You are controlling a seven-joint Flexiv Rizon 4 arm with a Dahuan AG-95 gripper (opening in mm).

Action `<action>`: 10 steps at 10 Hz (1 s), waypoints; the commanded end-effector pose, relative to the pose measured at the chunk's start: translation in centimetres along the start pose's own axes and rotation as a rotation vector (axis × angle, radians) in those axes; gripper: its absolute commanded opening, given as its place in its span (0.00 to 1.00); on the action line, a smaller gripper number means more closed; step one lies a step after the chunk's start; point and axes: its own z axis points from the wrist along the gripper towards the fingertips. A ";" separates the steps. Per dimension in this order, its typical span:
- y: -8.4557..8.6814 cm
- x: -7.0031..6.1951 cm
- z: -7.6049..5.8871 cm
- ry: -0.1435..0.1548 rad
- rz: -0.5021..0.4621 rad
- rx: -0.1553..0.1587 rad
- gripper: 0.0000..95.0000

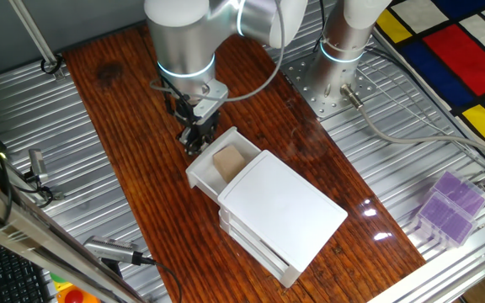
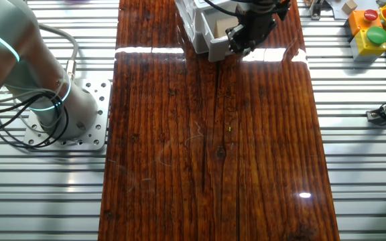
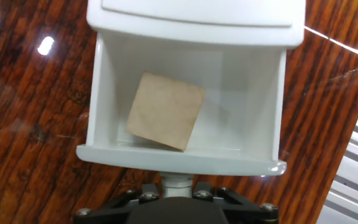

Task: Take something out of a drawer

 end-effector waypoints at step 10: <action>-0.3 -4.3 -7.1 -0.019 0.198 -0.039 0.60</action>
